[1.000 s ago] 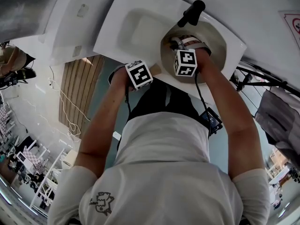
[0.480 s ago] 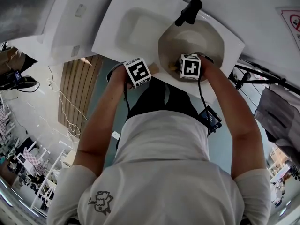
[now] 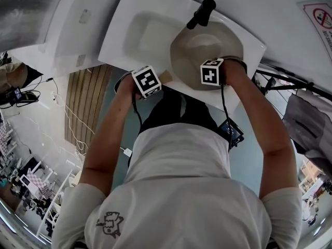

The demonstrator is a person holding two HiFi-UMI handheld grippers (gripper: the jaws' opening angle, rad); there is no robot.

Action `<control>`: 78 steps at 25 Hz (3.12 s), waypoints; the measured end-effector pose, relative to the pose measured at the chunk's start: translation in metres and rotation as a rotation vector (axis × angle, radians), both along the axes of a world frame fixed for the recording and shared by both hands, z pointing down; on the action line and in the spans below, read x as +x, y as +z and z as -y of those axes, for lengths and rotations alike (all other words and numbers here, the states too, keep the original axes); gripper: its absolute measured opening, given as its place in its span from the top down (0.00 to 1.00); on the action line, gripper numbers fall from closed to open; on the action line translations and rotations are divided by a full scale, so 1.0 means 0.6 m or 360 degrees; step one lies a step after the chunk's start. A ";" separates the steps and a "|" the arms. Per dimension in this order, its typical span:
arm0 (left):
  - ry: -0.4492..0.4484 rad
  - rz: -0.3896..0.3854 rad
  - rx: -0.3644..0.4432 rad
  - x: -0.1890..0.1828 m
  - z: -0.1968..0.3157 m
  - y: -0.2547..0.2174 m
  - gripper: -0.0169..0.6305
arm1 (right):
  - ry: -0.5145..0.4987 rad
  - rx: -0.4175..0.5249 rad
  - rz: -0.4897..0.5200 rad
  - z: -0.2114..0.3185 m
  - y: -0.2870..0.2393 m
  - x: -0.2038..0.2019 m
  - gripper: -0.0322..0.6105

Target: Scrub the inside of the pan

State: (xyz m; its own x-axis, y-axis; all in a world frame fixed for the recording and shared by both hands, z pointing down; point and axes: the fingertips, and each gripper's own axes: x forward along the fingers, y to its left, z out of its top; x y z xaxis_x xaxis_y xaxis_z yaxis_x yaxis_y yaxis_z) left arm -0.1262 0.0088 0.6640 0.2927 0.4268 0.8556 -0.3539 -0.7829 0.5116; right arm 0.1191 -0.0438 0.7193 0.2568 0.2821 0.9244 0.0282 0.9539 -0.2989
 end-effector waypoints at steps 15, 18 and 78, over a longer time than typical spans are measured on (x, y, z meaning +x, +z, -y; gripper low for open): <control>0.0016 -0.0019 -0.0021 0.013 -0.004 0.002 0.77 | 0.0146 0.1011 0.0391 0.269 -0.047 -0.095 0.84; 0.0013 -0.0027 -0.0014 0.013 -0.003 0.001 0.77 | 0.0224 0.0913 0.0615 0.246 -0.045 -0.163 0.84; 0.0066 -0.0026 -0.0049 0.011 -0.004 0.003 0.77 | 0.0457 0.0114 0.0991 0.052 -0.043 -0.266 0.84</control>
